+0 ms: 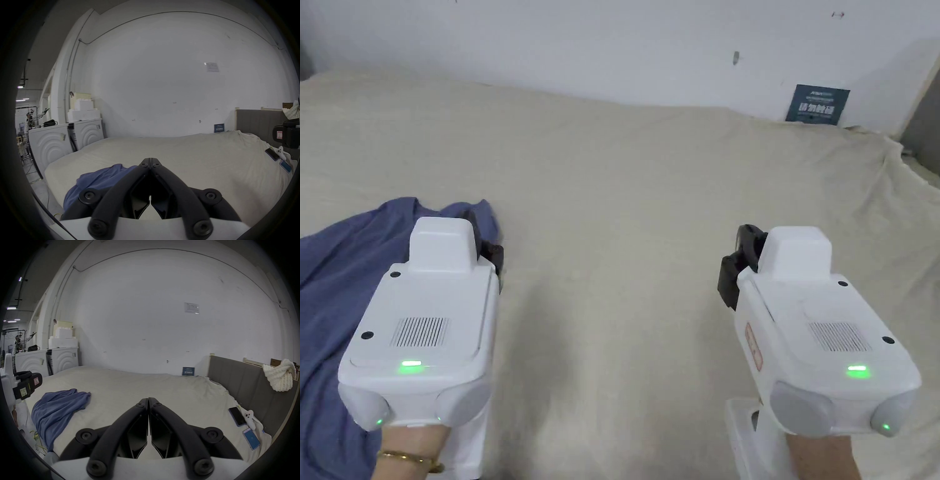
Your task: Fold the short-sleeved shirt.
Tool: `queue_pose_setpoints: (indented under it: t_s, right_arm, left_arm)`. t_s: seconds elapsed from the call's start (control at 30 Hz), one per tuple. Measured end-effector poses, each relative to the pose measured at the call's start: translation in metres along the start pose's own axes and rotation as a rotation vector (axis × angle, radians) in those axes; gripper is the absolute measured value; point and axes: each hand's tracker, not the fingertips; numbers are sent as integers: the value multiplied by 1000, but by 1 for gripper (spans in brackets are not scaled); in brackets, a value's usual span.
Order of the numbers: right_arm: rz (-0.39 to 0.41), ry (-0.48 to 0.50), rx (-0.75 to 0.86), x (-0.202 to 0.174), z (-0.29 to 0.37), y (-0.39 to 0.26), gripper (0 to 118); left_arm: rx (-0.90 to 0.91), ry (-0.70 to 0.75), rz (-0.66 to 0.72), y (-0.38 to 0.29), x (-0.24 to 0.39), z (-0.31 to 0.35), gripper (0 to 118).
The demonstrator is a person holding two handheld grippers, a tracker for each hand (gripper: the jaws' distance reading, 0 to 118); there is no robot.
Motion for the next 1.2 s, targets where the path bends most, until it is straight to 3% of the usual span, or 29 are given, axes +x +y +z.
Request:
queue_pose_setpoints:
  t_s: [0.43, 0.87, 0.97, 1.0, 1.03, 1.1, 1.13, 1.2]
  right_arm:
    - [32, 212, 11, -76, -23, 7, 0]
    - [47, 331, 13, -119, -29, 8, 0]
    - [52, 338, 13, -122, -30, 9, 0]
    - [52, 340, 13, -122, -31, 9, 0]
    - [53, 342, 12, -123, -32, 9, 0]
    - [52, 350, 13, -124, -33, 9, 0]
    - [52, 353, 12, -124, -33, 9, 0]
    - [51, 355, 12, -125, -35, 9, 0]
  left_arm:
    - [-29, 218, 7, -9, -75, 28, 0]
    - [-58, 327, 29, -19, -111, 43, 0]
    - [-89, 304, 55, -19, -114, 41, 19]
    - [-98, 297, 63, -19, -116, 39, 32]
    - [-108, 295, 68, -20, -117, 36, 57]
    - [-144, 292, 77, -19, -120, 30, 90]
    - [-157, 290, 82, -19, -121, 28, 103]
    - [-164, 274, 89, -20, -125, 21, 112]
